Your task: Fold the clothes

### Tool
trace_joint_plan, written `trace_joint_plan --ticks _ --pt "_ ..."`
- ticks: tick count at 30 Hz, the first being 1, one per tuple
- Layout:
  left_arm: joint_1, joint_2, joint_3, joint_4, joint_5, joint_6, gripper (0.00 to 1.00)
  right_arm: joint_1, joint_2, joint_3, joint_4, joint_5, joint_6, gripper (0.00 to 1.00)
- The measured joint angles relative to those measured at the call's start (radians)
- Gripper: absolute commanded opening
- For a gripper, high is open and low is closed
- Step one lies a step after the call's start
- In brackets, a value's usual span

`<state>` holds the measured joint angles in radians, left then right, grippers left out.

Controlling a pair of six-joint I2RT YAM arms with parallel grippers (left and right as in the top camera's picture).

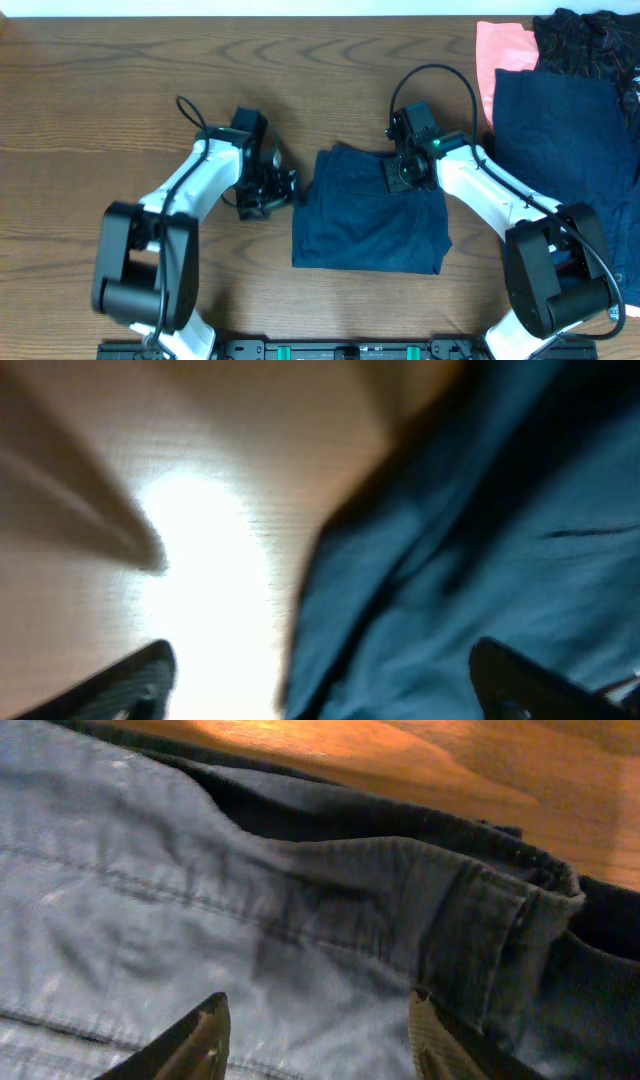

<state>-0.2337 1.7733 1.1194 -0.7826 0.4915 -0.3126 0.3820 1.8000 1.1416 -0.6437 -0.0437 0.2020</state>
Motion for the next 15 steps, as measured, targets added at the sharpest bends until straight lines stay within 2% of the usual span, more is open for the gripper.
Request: trace_joint_plan --ticks 2,6,15 --pt "0.0 -0.03 0.0 0.074 0.006 0.0 0.98 0.0 0.0 0.035 -0.054 0.0 -0.006 0.63" --pt "-0.004 -0.027 0.0 0.152 0.011 0.0 0.98 0.0 0.0 0.097 -0.142 0.003 -0.012 0.65" --pt "-0.086 0.102 0.0 0.247 0.05 0.0 0.98 0.0 -0.053 0.209 -0.261 0.012 -0.013 0.66"
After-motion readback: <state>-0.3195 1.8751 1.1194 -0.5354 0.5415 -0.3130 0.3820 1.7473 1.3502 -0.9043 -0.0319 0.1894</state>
